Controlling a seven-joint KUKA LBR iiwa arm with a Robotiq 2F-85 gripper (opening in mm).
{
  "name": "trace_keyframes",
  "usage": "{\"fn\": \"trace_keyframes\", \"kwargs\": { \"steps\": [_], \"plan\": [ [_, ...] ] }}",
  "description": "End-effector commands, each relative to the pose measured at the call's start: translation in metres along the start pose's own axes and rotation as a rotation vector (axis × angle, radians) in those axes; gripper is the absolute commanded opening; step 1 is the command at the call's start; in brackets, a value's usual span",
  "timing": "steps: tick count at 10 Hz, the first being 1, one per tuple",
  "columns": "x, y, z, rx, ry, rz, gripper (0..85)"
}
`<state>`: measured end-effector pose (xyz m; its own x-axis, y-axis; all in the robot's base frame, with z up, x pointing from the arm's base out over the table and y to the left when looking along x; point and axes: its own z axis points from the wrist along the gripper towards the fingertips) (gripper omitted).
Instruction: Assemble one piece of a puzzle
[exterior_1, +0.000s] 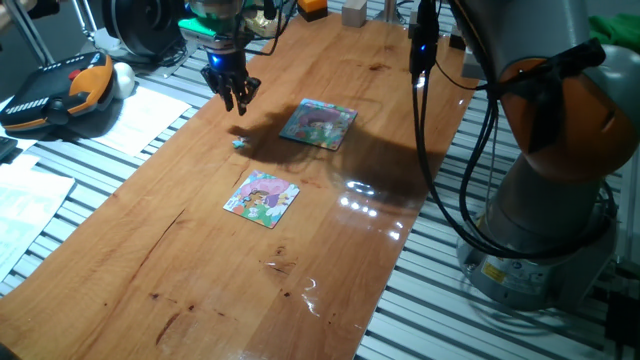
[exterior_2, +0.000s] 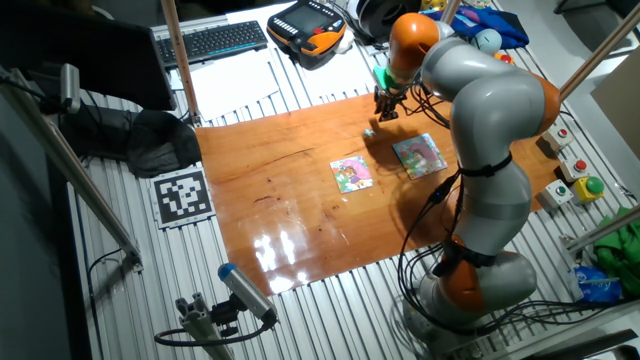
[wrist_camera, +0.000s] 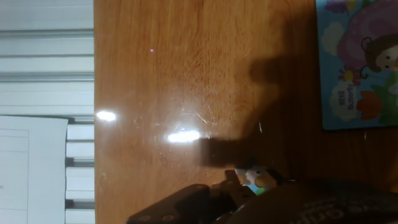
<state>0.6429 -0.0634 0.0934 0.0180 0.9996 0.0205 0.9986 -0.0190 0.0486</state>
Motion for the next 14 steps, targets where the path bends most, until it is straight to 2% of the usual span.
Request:
{"fn": "trace_keyframes", "kwargs": {
  "steps": [1, 2, 3, 6, 9, 12, 14],
  "plan": [
    [0.0, 0.0, 0.002, 0.0, 0.004, 0.011, 34.0],
    [0.001, 0.001, 0.004, -0.008, 0.005, 0.026, 34.0],
    [0.003, 0.001, 0.006, -0.016, 0.003, 0.038, 51.0],
    [0.006, 0.001, 0.012, -0.01, -0.004, 0.05, 51.0],
    [0.008, 0.0, 0.02, 0.009, 0.014, 0.048, 51.0],
    [0.008, -0.004, 0.032, 0.002, 0.028, 0.046, 51.0],
    [0.007, -0.005, 0.037, -0.006, 0.021, 0.044, 51.0]
  ]
}}
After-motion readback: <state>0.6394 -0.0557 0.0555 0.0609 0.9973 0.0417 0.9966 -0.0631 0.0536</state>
